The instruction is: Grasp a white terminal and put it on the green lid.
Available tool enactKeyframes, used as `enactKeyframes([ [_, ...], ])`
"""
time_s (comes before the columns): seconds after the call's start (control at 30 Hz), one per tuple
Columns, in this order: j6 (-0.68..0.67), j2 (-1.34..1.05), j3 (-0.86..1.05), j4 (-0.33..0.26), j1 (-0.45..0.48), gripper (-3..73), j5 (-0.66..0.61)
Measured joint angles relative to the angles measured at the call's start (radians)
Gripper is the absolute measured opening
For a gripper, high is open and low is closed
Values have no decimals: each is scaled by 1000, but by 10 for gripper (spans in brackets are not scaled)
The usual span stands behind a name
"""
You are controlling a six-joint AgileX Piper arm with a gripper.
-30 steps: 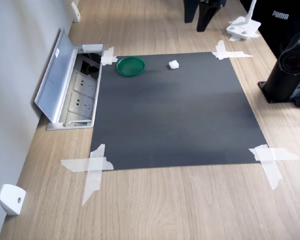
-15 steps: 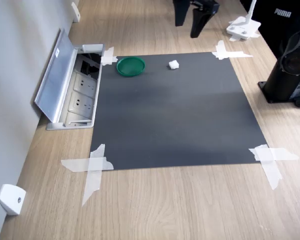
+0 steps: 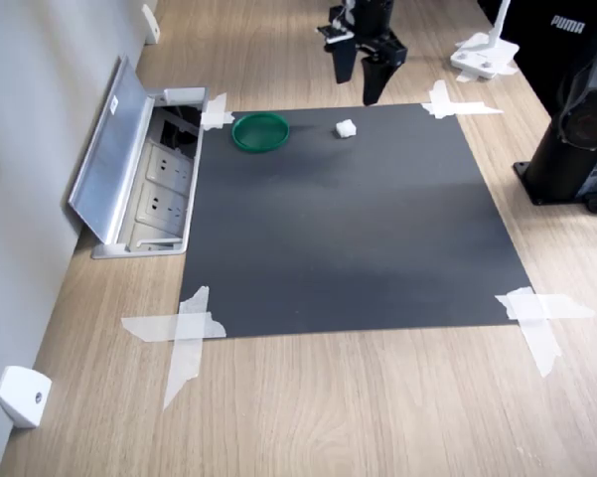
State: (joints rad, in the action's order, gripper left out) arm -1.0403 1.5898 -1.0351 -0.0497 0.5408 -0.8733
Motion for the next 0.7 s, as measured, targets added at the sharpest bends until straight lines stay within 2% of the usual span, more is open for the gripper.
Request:
enactKeyframes([
  [0.13,-26,0,60,0,0,726,76],
  [0.37,-42,9,109,3,-31,715,130],
  [0.57,34,46,109,11,-70,712,152],
  [0.7,68,67,109,50,-70,712,160],
])
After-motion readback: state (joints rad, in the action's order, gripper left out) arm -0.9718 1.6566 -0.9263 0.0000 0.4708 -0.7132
